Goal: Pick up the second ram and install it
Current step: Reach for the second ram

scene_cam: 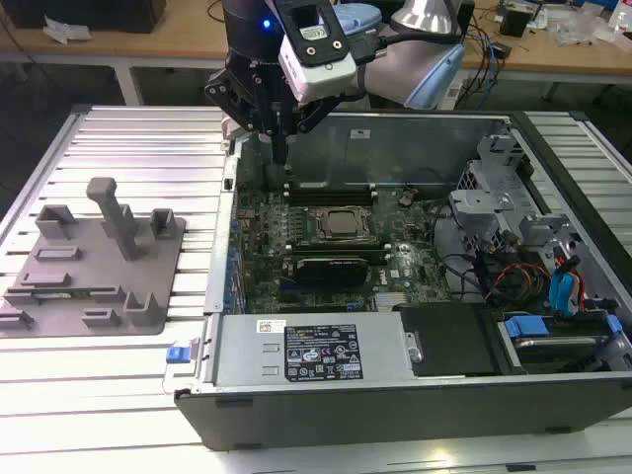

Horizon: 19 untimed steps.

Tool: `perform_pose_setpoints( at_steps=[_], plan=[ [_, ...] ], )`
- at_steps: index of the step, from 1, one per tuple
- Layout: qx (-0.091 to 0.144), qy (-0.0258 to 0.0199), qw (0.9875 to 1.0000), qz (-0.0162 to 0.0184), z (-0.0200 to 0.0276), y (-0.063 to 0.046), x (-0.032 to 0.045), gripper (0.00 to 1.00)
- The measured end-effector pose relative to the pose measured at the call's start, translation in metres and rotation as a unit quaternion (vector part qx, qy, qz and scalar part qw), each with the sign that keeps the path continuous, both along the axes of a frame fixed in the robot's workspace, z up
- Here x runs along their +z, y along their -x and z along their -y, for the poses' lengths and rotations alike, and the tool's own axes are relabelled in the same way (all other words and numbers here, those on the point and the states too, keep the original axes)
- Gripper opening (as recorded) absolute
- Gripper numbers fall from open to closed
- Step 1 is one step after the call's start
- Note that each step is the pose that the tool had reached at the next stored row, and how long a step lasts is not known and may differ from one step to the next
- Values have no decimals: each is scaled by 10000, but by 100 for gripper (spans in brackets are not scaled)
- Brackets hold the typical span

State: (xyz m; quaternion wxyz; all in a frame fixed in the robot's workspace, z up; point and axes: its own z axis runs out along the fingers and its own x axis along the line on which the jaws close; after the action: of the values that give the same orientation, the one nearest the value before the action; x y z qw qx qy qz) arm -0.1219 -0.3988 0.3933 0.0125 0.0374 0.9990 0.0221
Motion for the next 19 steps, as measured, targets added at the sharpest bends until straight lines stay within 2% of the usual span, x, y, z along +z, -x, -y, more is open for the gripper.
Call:
perform_pose_setpoints(
  at_steps=[8,19],
  plan=[
    [0,0,10000,0,0,0,0,8],
    [0,0,10000,0,0,108,0,8]
  ],
)
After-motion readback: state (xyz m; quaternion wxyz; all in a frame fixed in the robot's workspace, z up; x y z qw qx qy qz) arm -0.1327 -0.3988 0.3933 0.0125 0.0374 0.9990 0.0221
